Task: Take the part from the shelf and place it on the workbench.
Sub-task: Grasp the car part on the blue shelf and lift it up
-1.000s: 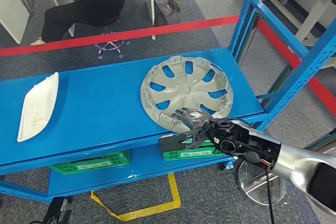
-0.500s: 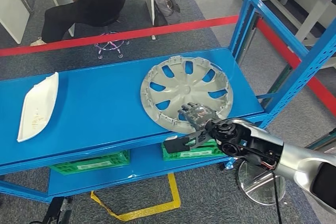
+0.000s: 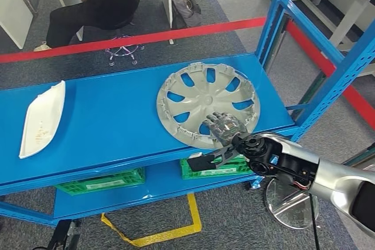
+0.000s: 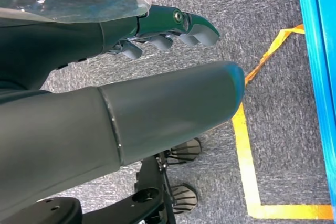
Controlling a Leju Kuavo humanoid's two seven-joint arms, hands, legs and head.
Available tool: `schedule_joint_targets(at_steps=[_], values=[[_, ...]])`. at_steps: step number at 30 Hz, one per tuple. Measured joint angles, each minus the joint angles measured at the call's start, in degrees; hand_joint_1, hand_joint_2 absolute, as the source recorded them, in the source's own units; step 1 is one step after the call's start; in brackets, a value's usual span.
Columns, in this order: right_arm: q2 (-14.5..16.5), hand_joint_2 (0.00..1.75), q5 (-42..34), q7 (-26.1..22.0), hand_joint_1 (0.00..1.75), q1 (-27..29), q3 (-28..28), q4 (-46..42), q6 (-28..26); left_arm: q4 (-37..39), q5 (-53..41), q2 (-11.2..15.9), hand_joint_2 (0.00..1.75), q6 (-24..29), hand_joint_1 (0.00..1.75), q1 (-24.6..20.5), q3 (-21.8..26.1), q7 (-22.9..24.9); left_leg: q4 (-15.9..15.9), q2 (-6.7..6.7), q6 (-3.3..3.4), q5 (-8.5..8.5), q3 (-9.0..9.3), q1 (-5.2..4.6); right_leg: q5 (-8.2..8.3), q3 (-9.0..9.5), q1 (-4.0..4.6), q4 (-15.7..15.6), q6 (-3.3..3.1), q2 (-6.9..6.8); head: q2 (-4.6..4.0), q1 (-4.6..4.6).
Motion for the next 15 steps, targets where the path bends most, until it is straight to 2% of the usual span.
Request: schedule_joint_targets(at_steps=[15], values=[[-0.23, 1.75, 0.08, -0.39, 0.0, 0.66, 0.2, 0.21, -0.88, 0.0, -0.14, -0.02, 0.0, -0.02, 0.0, -0.03, -0.02, 0.01, 0.0, 0.0, 0.0, 0.0, 0.0, 0.0, 0.0, 0.01, 0.0, 0.0, 0.0, 0.0, 0.0, -0.01]])
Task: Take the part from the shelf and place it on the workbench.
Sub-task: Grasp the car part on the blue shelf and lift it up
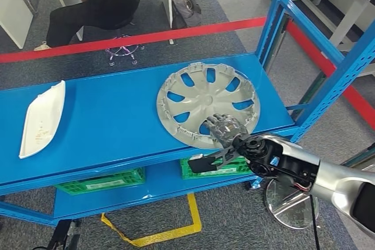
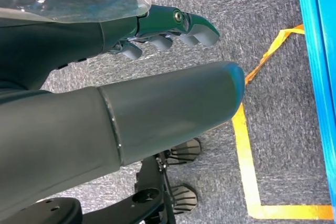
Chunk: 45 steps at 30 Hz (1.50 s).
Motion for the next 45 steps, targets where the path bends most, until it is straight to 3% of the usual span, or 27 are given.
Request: schedule_joint_targets(at_steps=[12, 43, 44, 45], values=[[0.0, 1.75, 5.06, -2.15, 0.0, 0.37, 0.2, 2.89, -2.95, 0.0, -0.04, -0.03, 0.0, -0.04, 0.0, -0.15, -0.07, 0.12, 0.0, 0.0, 0.0, 0.0, 0.0, 0.0, 0.0, 0.0, 0.0, 0.0, 0.0, 0.0, 0.0, 0.01], [0.45, 1.75, 7.74, -4.23, 0.0, 0.66, 0.16, 10.35, -5.61, 0.0, -0.03, -0.09, 0.0, -0.13, 0.0, -0.52, -0.15, 0.56, 0.0, 0.0, 0.0, 0.0, 0.0, 0.0, 0.0, 0.01, 0.0, 0.0, 0.0, -0.01, 0.0, 0.0], [0.48, 1.75, 7.74, -4.24, 0.01, 0.66, 0.16, 10.48, -5.7, 0.0, -0.04, -0.1, 0.0, -0.17, 0.0, -0.58, -0.15, 0.6, 0.0, 0.0, 0.0, 0.0, 0.0, 0.0, 0.0, 0.02, 0.0, 0.0, 0.0, -0.01, 0.0, -0.01], [0.5, 1.75, 7.74, -4.24, 0.17, 0.66, 0.15, 10.6, -5.76, 0.0, -0.04, -0.11, 0.0, -0.19, 0.0, -0.64, -0.15, 0.64, 0.0, 0.0, 0.0, 0.0, 0.0, 0.0, 0.0, 0.02, 0.0, 0.0, 0.0, -0.01, 0.0, -0.01]])
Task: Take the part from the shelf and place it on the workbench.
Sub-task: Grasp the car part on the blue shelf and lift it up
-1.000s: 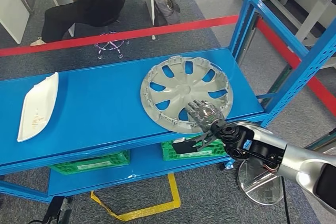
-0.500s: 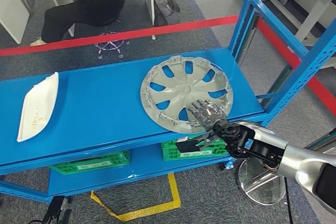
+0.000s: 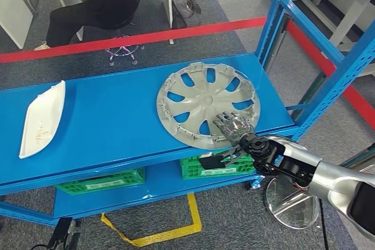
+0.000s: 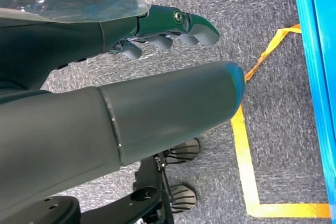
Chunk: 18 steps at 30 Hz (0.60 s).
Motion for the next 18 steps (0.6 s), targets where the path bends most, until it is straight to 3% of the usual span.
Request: schedule_joint_targets(at_steps=[3, 4, 18], values=[[0.1, 1.75, 0.0, -0.01, 1.47, 0.0, -0.04, 0.33, -0.15, 0.0, -0.01, -0.07, 0.0, -0.01, 0.0, -0.16, -0.01, 0.1, 0.0, 0.0, 0.0, 0.0, 0.0, 0.0, 0.0, 0.0, 0.0, 0.0, 0.0, 0.0, 0.0, 0.01], [0.14, 1.75, 0.0, -0.02, 1.75, 0.0, -0.05, 0.44, -0.26, 0.0, -0.01, -0.09, 0.0, -0.01, 0.0, -0.2, -0.02, 0.12, 0.0, 0.0, 0.0, 0.0, 0.0, 0.0, 0.0, 0.01, 0.0, 0.0, 0.0, 0.0, 0.0, 0.01], [1.24, 1.75, 1.05, -1.16, 1.75, 0.11, -0.23, 2.09, -2.48, 0.0, 0.18, -0.31, 0.0, -0.15, 0.0, -0.63, -0.09, 0.19, -0.05, 0.24, 0.0, 0.01, 0.48, 0.0, 0.03, 0.33, 0.01, -0.02, 0.0, 0.25, 0.0, 0.0]])
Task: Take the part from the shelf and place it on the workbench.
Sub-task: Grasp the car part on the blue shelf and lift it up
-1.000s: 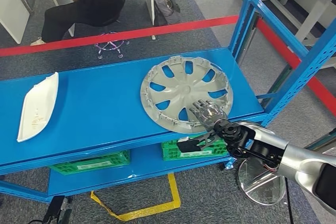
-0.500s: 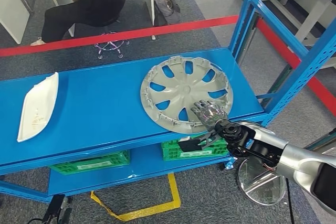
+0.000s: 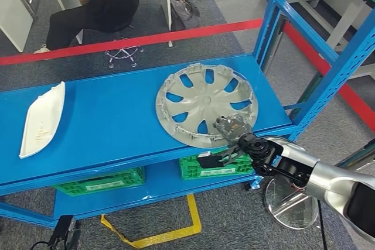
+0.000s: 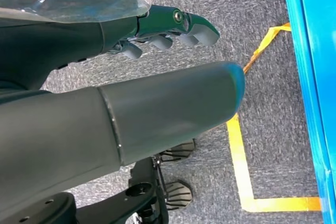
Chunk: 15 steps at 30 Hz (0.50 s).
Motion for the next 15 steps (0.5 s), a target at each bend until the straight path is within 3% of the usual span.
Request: schedule_joint_targets(at_steps=[15], values=[[1.03, 1.75, 0.37, -0.72, 1.75, -0.38, -0.18, 0.38, -0.37, 0.0, 0.43, 0.04, 0.0, 0.12, 0.0, 0.12, 0.0, 0.0, 0.0, -0.05, -0.01, 0.05, 0.14, 0.0, 0.06, 0.2, 0.0, 0.01, 0.04, -0.05, 0.0, -0.01]])
